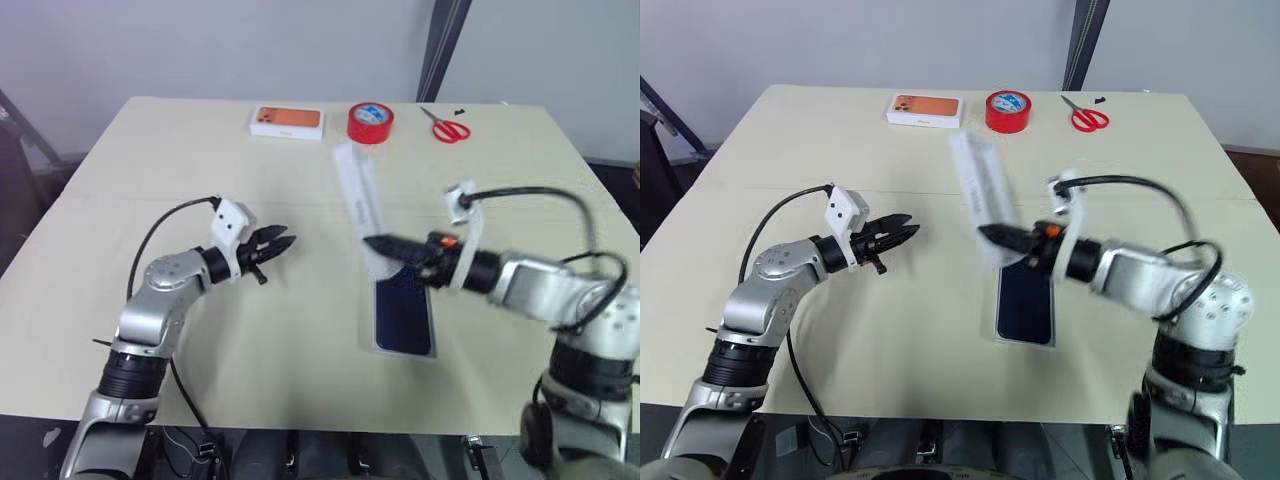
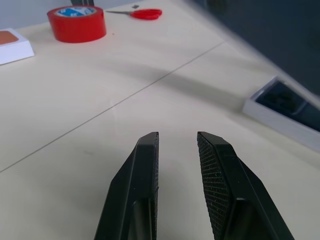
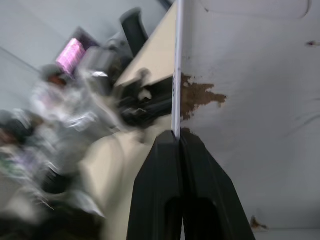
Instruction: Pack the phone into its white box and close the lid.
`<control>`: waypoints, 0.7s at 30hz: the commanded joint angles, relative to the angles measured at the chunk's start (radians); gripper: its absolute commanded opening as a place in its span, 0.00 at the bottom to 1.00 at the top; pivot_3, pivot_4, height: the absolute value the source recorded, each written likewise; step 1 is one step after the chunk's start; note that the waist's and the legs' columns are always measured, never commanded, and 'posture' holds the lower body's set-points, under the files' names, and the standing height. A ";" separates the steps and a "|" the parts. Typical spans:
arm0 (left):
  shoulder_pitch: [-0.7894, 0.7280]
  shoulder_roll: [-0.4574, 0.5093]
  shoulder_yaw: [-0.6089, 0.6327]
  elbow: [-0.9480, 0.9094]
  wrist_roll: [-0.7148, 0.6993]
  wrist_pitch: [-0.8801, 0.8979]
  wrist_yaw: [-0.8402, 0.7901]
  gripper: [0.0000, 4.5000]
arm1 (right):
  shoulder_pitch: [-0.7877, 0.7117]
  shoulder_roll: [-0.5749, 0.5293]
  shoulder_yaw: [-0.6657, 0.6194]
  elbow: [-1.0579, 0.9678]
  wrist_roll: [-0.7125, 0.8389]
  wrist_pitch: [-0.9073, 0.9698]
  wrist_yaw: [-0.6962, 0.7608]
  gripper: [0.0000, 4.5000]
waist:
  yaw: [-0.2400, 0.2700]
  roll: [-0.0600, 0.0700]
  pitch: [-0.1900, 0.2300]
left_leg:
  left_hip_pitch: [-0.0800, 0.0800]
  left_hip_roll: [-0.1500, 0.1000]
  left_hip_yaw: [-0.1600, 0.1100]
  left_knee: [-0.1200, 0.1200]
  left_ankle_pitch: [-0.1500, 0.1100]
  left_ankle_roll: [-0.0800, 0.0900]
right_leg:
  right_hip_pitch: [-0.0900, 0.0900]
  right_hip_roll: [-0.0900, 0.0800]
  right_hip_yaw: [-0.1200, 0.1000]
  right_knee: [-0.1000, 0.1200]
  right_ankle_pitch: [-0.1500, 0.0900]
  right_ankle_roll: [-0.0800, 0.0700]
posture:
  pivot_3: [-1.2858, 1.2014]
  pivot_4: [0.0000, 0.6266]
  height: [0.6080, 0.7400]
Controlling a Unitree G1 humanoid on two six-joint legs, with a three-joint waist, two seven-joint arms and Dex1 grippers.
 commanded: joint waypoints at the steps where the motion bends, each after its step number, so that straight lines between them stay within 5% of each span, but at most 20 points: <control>1: -0.026 -0.007 -0.028 -0.026 0.020 -0.033 -0.009 0.28 | 0.078 0.123 0.121 -0.158 0.087 -0.252 -0.258 0.00 | -0.011 0.000 0.000 | 0.000 0.000 0.000 0.000 0.000 0.001 | 0.000 0.000 0.000 0.000 0.000 0.000 | 0.52 0.24 0.84; 6: -0.010 -0.034 -0.088 -0.071 0.023 -0.014 -0.021 0.28 | 0.195 0.197 0.192 -0.242 0.087 -0.417 -0.508 0.06 | -0.013 0.000 0.000 | 0.001 0.000 0.000 0.000 0.000 0.001 | 0.000 0.001 0.000 0.001 0.000 0.000 | 0.52 0.24 0.84; 11: -0.011 -0.078 -0.160 -0.089 0.034 0.002 -0.027 0.28 | 0.114 0.067 0.135 -0.191 0.087 -0.363 -0.434 0.53 | -0.013 0.000 0.000 | 0.001 0.001 0.000 0.000 0.000 0.001 | 0.000 0.001 0.001 0.001 0.000 0.000 | 0.52 0.24 0.84; 14: -0.029 -0.110 -0.202 -0.083 0.046 0.000 -0.030 0.28 | 0.015 -0.192 0.086 -0.086 0.087 -0.208 -0.263 0.89 | -0.010 0.000 0.000 | 0.001 0.001 0.001 0.001 -0.001 0.002 | 0.001 0.001 0.001 0.001 0.000 0.000 | 0.52 0.24 0.84; 18: -0.063 -0.157 -0.254 -0.068 0.057 0.008 -0.035 0.28 | -0.088 -0.506 0.079 0.057 0.056 -0.061 -0.108 0.89 | -0.006 0.001 0.000 | 0.000 0.001 0.000 0.001 -0.001 0.003 | 0.001 0.001 0.000 -0.001 0.000 0.000 | 0.52 0.24 0.84; 21: -0.089 -0.200 -0.297 -0.050 0.073 0.007 -0.035 0.28 | -0.126 -0.639 0.110 0.095 -0.168 0.010 0.058 0.89 | -0.005 0.001 0.000 | 0.000 0.001 0.000 0.001 -0.001 0.003 | 0.001 0.002 0.000 -0.001 0.000 0.000 | 0.52 0.24 0.84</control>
